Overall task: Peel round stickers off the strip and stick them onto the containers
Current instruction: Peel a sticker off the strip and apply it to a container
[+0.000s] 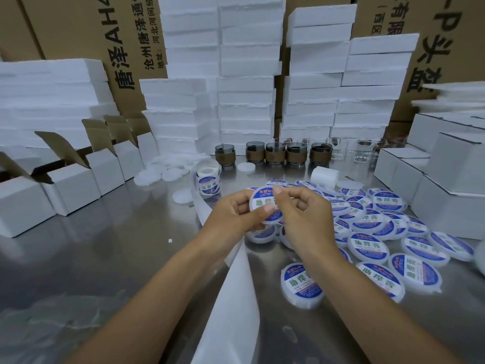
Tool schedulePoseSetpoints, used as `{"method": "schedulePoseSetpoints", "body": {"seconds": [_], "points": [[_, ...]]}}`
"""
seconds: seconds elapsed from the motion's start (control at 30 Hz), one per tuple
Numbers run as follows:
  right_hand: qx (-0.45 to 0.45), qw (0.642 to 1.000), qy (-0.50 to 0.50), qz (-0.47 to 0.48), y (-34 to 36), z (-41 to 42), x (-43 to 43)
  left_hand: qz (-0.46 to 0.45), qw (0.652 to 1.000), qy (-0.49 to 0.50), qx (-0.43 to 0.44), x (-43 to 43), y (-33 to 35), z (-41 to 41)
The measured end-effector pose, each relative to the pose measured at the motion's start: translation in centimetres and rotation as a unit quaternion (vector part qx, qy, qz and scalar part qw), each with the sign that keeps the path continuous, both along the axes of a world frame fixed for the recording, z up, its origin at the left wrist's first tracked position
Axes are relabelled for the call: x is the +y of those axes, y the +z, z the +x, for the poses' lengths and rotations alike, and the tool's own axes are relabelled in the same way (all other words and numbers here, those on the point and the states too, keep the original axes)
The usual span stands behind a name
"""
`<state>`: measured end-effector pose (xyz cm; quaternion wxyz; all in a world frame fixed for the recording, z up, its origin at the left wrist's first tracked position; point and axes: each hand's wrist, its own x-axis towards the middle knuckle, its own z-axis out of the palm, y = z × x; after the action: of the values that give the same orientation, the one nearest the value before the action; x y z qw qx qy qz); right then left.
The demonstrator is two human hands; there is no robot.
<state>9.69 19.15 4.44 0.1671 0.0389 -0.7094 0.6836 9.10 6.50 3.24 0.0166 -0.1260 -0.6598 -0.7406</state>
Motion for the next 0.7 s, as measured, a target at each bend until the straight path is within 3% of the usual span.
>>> {"method": "schedulePoseSetpoints", "body": {"seconds": [0.5,0.7], "points": [[0.029,0.999,0.036,0.011,-0.38,0.05,0.02,0.044,0.998,0.045,0.002,-0.34,0.17,-0.50],[0.059,0.994,0.046,0.076,-0.46,0.23,-0.34,0.039,0.997,0.070,0.009,-0.40,-0.03,-0.66]]}}
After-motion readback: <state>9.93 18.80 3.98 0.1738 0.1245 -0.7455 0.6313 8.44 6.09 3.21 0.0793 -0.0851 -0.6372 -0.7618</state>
